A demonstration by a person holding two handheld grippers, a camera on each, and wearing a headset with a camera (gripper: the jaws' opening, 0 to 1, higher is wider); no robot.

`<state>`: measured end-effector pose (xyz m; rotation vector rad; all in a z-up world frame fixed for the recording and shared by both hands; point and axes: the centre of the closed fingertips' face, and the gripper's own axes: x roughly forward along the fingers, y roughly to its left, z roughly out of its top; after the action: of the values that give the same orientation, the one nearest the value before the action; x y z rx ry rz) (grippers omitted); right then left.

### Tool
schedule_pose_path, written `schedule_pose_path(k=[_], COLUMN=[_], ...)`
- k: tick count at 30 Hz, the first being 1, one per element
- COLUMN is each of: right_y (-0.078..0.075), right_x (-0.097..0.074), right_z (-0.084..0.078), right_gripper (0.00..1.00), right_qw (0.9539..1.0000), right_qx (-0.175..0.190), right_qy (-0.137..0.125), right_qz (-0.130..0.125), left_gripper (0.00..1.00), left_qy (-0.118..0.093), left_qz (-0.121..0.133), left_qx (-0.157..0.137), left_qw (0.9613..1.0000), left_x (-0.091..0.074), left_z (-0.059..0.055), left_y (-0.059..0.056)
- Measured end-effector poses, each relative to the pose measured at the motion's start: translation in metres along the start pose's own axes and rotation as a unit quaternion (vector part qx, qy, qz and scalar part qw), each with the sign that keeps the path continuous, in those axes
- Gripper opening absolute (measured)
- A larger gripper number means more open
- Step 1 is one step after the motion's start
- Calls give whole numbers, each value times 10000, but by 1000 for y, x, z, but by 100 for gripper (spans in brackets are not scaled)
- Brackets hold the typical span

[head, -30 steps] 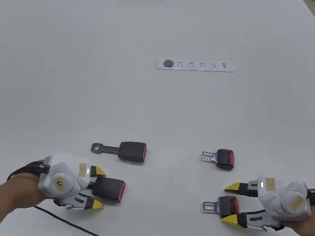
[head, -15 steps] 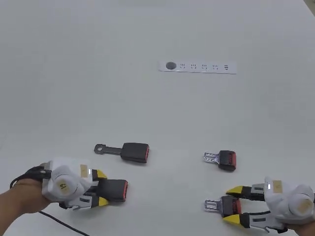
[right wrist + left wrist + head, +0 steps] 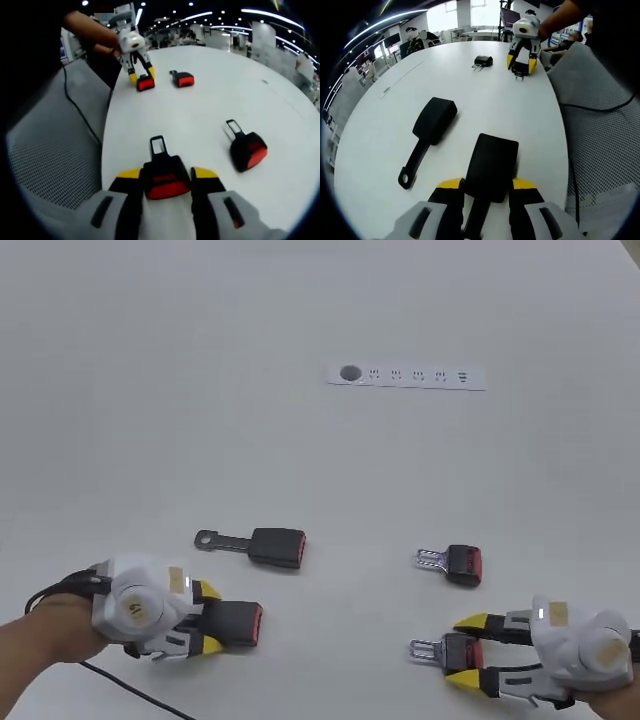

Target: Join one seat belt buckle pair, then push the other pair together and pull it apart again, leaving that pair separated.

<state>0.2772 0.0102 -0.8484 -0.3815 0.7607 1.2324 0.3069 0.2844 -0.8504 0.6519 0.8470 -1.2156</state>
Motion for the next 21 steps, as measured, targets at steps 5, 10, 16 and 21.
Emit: schedule_pose_path(k=[5,10,16,21], right_y=[0,1,2,6], right_x=[8,17,30,42], right_z=[10,18,30,41], right_gripper=[37,37,37,37], right_qw=[10000,9999,9997,9994], right_qx=[6,-1,-34,-51], right_qy=[-90,-157,-261,-327], right_qz=[-8,-2,26,45], left_gripper=[36,36,36,36], left_qy=[18,68,92,141], left_qz=[-45,-92,-123,-157], left_qx=[49,107,113,135], left_qw=[10000,9999,9998,9997], left_x=[0,0,0,0], left_z=[0,0,0,-1], left_y=[-1,-1,0,0])
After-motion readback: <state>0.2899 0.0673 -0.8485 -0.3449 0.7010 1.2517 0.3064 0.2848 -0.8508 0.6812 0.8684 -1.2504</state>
